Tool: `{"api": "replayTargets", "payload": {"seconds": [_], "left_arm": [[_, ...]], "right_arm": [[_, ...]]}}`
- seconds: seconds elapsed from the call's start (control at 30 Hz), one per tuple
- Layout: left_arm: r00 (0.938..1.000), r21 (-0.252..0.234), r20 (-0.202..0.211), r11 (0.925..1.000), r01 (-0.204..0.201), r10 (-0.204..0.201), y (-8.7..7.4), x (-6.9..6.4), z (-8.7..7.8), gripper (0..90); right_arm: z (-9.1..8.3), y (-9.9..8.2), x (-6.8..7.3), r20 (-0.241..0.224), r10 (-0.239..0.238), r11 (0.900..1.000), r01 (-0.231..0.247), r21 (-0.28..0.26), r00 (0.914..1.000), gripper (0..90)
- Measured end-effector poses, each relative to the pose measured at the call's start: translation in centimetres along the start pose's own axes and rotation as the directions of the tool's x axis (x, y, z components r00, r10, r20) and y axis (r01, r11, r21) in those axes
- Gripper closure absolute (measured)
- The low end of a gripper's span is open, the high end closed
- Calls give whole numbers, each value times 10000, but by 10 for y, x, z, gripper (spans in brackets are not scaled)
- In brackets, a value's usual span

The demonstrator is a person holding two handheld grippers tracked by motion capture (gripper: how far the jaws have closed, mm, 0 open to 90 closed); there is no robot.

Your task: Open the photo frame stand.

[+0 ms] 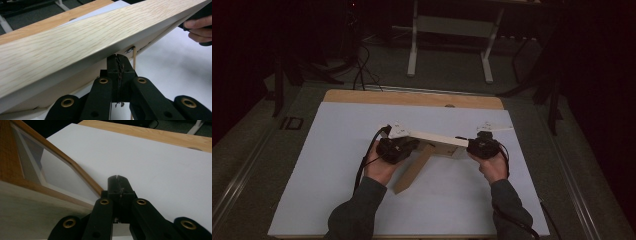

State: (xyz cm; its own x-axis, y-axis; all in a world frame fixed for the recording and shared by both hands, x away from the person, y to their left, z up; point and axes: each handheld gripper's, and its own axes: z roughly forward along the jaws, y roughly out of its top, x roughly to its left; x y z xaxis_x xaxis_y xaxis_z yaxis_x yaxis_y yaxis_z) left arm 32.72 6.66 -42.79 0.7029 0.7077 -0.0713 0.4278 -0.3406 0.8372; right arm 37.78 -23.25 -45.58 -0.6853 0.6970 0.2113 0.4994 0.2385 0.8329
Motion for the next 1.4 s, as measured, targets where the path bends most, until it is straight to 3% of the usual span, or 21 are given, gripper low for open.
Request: {"api": "replayTargets", "payload": {"seconds": [0.33,0.67,1.4], "left_arm": [[9993,-85,366,10000,24,-21,7,-11,7,899],[9993,43,366,9999,-102,100,11,-17,13,899],[9994,206,354,9998,16,-23,12,-9,17,899]], "right_arm": [[-1,0,1,7,-52,10000,52,31,10000,900],[-1,1,2,-58,-82,9999,83,57,9999,900],[2,3,11,-303,-461,9986,469,251,9985,900]]}}
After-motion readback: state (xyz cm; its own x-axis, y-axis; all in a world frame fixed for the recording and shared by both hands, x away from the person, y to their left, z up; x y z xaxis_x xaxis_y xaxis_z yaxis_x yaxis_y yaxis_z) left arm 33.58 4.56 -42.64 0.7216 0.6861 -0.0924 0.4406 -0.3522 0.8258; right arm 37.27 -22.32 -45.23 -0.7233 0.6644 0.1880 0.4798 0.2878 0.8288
